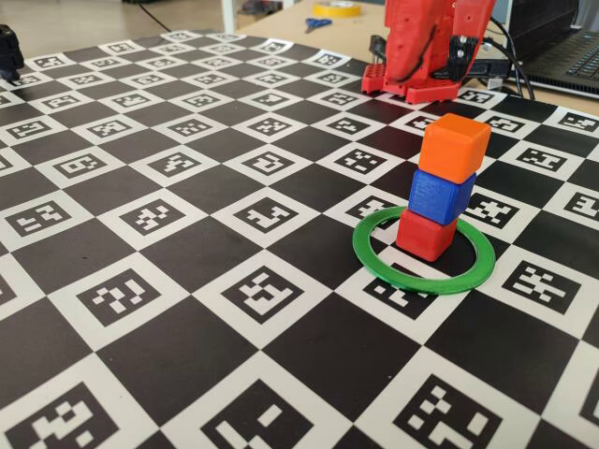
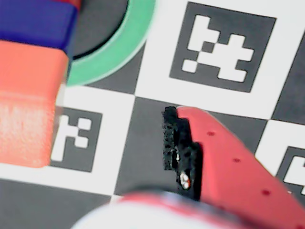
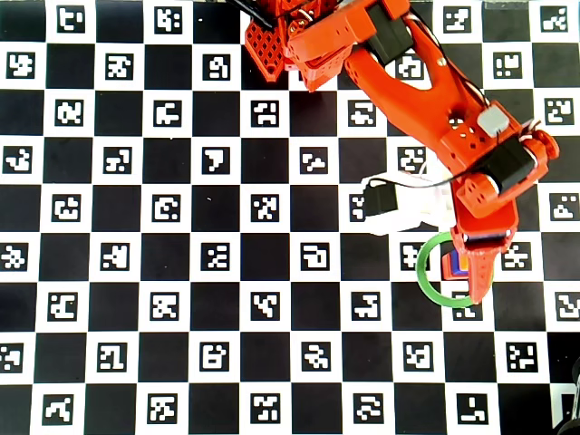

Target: Grab the red cube then put it in the green circle then put the blue cube on top and finally the orange cube on top

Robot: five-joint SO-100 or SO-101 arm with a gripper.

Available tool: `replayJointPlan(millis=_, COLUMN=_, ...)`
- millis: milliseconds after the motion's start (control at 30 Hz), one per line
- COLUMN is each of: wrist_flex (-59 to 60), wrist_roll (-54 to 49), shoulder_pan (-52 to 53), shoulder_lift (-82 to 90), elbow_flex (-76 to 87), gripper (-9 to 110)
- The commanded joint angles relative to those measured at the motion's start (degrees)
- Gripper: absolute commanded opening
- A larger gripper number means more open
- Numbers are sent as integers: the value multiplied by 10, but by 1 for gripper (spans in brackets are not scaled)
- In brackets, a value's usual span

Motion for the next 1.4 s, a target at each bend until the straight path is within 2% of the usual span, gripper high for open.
replayJointPlan(millis=0, wrist_flex=-6, wrist_roll=-11, shoulder_pan=27, shoulder_lift=122, elbow_flex=17, gripper=15)
replayJointPlan(millis=100, wrist_flex=-3, wrist_roll=-53, shoulder_pan=58, shoulder_lift=171, elbow_flex=48, gripper=-5)
replayJointPlan(millis=433, wrist_flex=-7, wrist_roll=-258, shoulder_pan=167, shoulder_lift=335, elbow_flex=192, gripper=-5)
replayJointPlan(millis=733, wrist_flex=-77, wrist_roll=-437, shoulder_pan=247, shoulder_lift=527, elbow_flex=365, gripper=-5)
replayJointPlan(millis=900, wrist_flex=-183, wrist_roll=-547, shoulder_pan=288, shoulder_lift=692, elbow_flex=539, gripper=-5)
replayJointPlan(millis=1000, wrist_flex=-178, wrist_roll=-605, shoulder_pan=308, shoulder_lift=741, elbow_flex=590, gripper=-6)
replayJointPlan(millis=1167, wrist_flex=-240, wrist_roll=-683, shoulder_pan=352, shoulder_lift=851, elbow_flex=710, gripper=-6)
replayJointPlan(millis=1367, wrist_flex=-262, wrist_roll=-751, shoulder_pan=366, shoulder_lift=974, elbow_flex=850, gripper=-6)
